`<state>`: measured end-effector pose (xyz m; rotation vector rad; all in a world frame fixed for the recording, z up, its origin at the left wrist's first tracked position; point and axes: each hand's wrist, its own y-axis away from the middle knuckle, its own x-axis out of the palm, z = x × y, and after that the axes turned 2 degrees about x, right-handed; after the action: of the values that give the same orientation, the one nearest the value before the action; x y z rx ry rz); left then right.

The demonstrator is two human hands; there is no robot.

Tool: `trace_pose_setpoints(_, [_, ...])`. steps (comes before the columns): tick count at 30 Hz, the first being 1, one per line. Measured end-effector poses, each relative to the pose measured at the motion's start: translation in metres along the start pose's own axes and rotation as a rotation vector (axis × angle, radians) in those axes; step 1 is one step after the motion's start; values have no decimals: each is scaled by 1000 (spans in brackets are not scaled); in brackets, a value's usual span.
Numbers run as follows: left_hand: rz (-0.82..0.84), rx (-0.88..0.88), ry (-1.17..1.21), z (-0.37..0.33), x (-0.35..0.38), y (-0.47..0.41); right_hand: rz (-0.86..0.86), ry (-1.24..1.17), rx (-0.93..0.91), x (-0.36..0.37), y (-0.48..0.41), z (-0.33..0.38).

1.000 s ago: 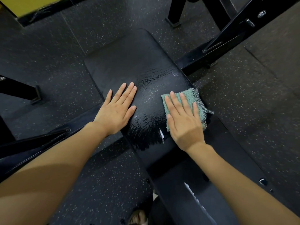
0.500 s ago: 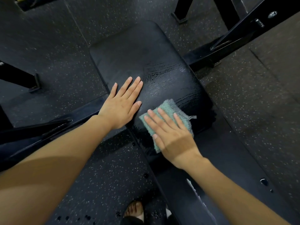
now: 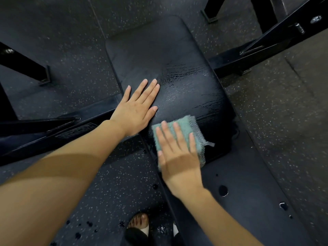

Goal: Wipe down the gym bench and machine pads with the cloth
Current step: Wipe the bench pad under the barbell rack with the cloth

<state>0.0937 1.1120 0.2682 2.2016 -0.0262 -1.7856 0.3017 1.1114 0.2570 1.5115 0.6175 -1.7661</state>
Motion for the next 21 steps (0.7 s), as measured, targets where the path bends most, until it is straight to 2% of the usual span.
trace_pose_setpoints(3, [-5,-2,1,-1,2,1,57,1,-136,2,10,14])
trace_pose_setpoints(7, [-7,-14,12,-3,3,3,72,24,-209,-7,8,-12])
trace_pose_setpoints(10, [-2,-23,9,-4,4,4,60,70,-158,-13,4,-44])
trace_pose_setpoints(14, [-11,-21,9,-5,6,6,34,55,4,-16,0,-76])
trace_pose_setpoints(18, [-7,-25,-1,-5,6,6,-26,-9,158,-12,2,-56])
trace_pose_setpoints(21, [-11,-24,-9,-6,7,7,-45,-7,141,-9,7,-30])
